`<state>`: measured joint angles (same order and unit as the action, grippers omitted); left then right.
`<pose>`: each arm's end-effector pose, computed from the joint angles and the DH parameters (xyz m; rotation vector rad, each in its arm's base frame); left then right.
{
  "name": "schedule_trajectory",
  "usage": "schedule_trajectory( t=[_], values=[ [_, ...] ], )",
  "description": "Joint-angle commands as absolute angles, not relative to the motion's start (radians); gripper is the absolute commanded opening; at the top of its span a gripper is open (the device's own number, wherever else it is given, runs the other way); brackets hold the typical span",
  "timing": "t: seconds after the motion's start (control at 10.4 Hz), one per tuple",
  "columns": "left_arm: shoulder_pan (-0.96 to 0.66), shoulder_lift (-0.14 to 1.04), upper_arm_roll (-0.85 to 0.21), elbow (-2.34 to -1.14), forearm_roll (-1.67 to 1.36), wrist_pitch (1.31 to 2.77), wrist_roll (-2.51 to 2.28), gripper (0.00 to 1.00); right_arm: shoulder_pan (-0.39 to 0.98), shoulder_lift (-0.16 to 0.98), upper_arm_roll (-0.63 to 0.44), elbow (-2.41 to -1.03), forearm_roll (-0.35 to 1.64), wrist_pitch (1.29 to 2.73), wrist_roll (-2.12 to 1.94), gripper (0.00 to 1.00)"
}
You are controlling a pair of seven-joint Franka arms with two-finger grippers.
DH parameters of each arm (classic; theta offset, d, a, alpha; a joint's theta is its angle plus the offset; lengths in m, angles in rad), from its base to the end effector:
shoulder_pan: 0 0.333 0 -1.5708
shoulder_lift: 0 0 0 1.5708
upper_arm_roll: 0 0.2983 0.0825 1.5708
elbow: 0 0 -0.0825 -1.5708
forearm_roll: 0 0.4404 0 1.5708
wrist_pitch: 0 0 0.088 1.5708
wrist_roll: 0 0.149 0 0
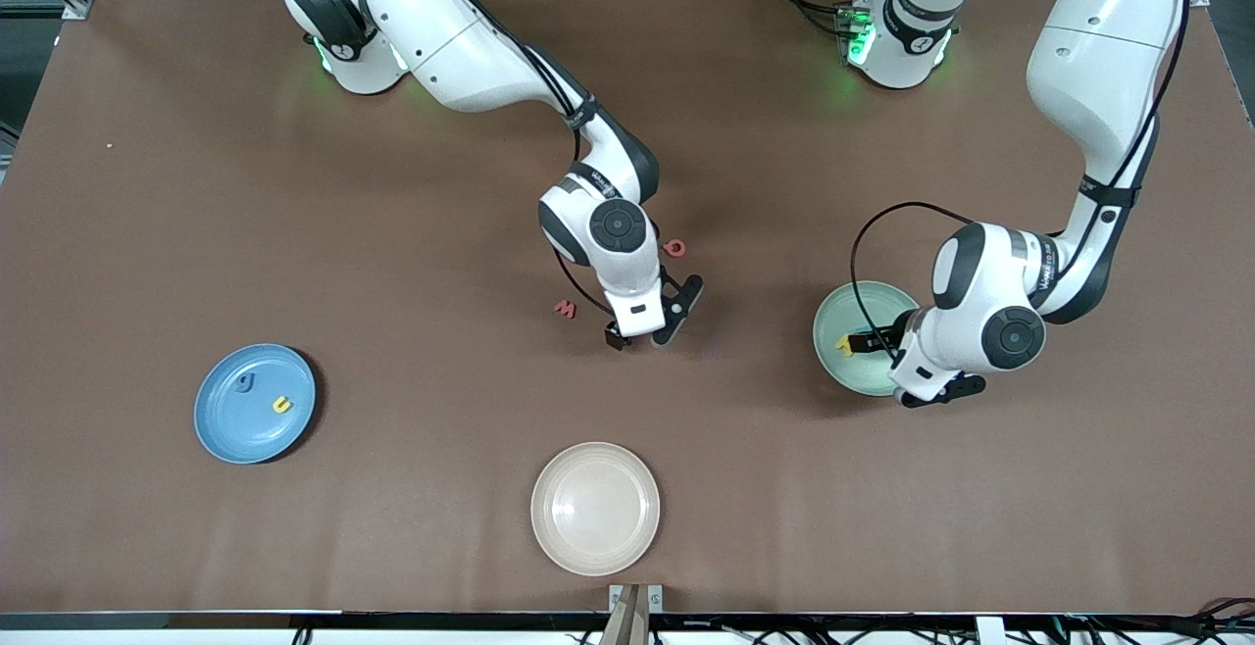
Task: Sort upper and lower case letters into plates
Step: 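Lower the right gripper and grasp the blue 3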
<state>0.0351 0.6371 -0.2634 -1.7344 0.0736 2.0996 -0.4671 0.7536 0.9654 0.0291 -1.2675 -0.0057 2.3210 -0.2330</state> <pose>0.6428 -0.1449 0.1107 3.0825 0.3461 -0.4188 0.5640 0.5548 0.0888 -2.7134 -1.4926 -0.1239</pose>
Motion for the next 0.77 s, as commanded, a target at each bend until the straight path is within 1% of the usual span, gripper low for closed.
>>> schedule_trajectory(
  t=[0.0, 0.29, 0.48, 0.58, 0.67],
  values=[
    [-0.020, 0.635, -0.282, -1.764, 0.052, 2.170, -0.591, 1.00, 0.756, 0.989, 0.028, -1.224, -0.015, 2.303, -0.242, 1.00],
    [-0.106, 0.646, -0.282, -1.753, 0.052, 2.200, -0.756, 1.00, 0.756, 0.992, 0.026, -1.227, -0.028, 2.303, -0.244, 1.00],
    [-0.106, 0.647, -0.282, -1.755, 0.052, 2.203, -0.759, 1.00, 0.755, 0.992, 0.026, -1.229, -0.046, 2.303, -0.244, 1.00],
    [-0.106, 0.647, -0.282, -1.755, 0.052, 2.203, -0.759, 1.00, 0.755, 0.992, 0.026, -1.229, -0.046, 2.299, -0.244, 0.24],
    [-0.106, 0.647, -0.282, -1.755, 0.052, 2.203, -0.761, 1.00, 0.756, 0.989, 0.026, -1.227, -0.046, 2.286, -0.244, 0.00]
  ],
)
